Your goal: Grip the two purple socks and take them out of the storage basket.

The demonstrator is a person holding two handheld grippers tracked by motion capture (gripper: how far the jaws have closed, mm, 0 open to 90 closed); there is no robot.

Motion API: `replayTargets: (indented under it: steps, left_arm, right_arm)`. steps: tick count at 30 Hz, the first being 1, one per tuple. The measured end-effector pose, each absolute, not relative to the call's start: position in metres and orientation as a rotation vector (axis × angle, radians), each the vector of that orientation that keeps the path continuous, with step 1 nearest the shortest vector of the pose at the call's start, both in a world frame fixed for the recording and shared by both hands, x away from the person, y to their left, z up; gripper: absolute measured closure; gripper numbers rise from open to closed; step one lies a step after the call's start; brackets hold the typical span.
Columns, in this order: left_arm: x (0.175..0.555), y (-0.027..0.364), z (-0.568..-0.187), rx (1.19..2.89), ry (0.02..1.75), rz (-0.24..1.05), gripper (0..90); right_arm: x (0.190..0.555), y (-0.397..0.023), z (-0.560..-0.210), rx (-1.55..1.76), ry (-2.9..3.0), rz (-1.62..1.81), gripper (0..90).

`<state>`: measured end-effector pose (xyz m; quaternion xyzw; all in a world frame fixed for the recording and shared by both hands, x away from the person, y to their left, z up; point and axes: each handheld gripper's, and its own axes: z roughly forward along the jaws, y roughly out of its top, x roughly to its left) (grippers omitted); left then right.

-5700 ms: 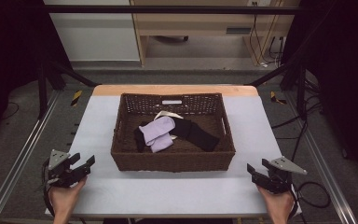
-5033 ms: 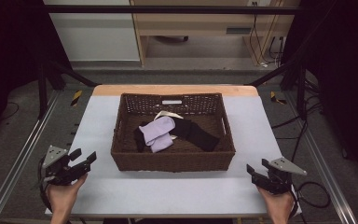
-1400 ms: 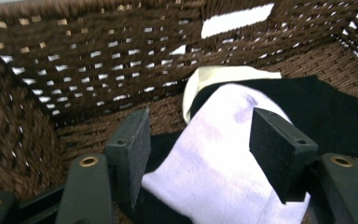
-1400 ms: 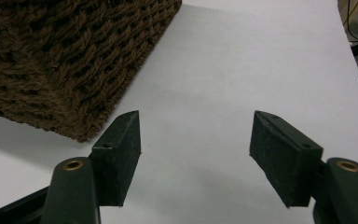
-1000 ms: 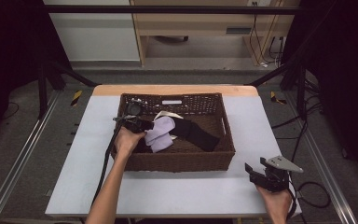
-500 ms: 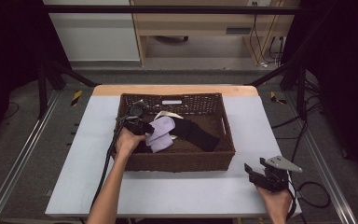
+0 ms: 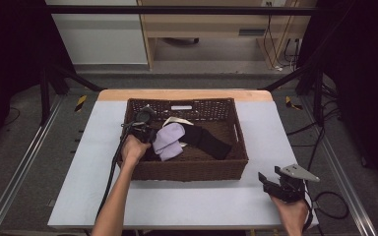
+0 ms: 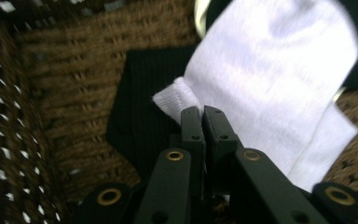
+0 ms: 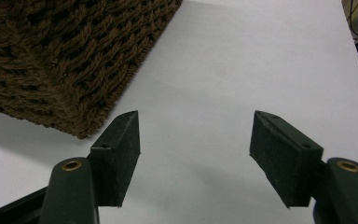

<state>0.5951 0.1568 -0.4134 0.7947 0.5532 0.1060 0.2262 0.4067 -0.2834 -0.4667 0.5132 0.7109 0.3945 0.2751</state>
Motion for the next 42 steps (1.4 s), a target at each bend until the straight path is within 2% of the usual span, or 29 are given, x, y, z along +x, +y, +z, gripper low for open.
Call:
replayTargets:
  steps: [5, 12, 23, 32, 42]
  left_arm:
    - [0.585, 0.160, -0.401, 2.079, 1.417, 0.380, 86.8]
    - [0.574, 0.158, -0.391, 2.020, 1.276, 0.499, 87.1]
    - [0.569, 0.167, -0.379, 1.881, 1.193, 0.476, 87.2]
    - [0.555, 0.169, -0.359, 1.751, 1.111, 0.516, 87.2]
    - [0.523, 0.176, -0.329, 1.670, 0.974, 0.528, 87.2]
  right_arm:
    - [0.407, -0.283, -0.467, 1.383, 1.910, 1.058, 33.4]
    - [0.407, -0.283, -0.467, 1.378, 1.910, 1.054, 33.5]
    - [0.407, -0.284, -0.466, 1.385, 1.900, 1.058, 33.8]
    - [0.407, -0.285, -0.466, 1.386, 1.898, 1.060, 33.9]
    - [0.406, -0.288, -0.466, 1.387, 1.887, 1.059, 34.0]
